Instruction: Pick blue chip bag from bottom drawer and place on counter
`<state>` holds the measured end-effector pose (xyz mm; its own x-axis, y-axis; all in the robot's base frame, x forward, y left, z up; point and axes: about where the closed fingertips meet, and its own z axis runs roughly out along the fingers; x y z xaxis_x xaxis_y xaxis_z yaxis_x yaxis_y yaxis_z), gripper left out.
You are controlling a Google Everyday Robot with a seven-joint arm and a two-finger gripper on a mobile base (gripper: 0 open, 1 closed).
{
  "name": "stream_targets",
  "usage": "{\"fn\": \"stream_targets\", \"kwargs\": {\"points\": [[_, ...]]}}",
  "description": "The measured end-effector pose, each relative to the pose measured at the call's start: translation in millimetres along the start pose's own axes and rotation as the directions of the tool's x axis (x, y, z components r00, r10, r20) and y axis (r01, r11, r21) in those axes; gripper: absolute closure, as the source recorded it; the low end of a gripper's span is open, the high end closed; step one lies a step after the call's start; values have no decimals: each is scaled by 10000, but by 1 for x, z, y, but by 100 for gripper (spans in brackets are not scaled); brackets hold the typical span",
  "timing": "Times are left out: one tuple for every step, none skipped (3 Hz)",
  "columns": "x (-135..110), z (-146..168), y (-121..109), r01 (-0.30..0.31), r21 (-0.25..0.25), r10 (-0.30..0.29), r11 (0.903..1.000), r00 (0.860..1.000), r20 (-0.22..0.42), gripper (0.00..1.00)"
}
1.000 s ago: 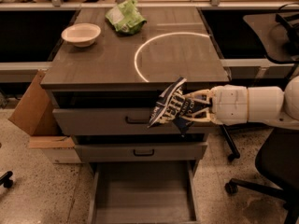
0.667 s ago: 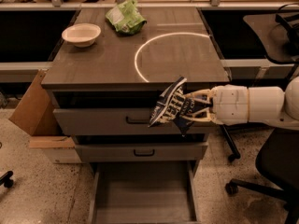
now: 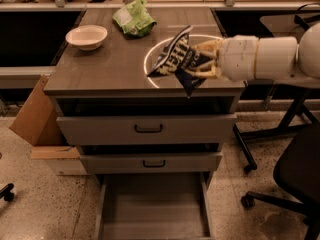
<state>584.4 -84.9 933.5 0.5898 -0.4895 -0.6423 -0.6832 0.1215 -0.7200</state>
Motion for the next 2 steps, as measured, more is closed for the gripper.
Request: {"fn": "stream_targets", "kwargs": {"points": [[-4,12,-44,-97,603,117,9981,9994,-325,100],[5,34,-71,-432,1059,493,9934,9972,-558,81]]}}
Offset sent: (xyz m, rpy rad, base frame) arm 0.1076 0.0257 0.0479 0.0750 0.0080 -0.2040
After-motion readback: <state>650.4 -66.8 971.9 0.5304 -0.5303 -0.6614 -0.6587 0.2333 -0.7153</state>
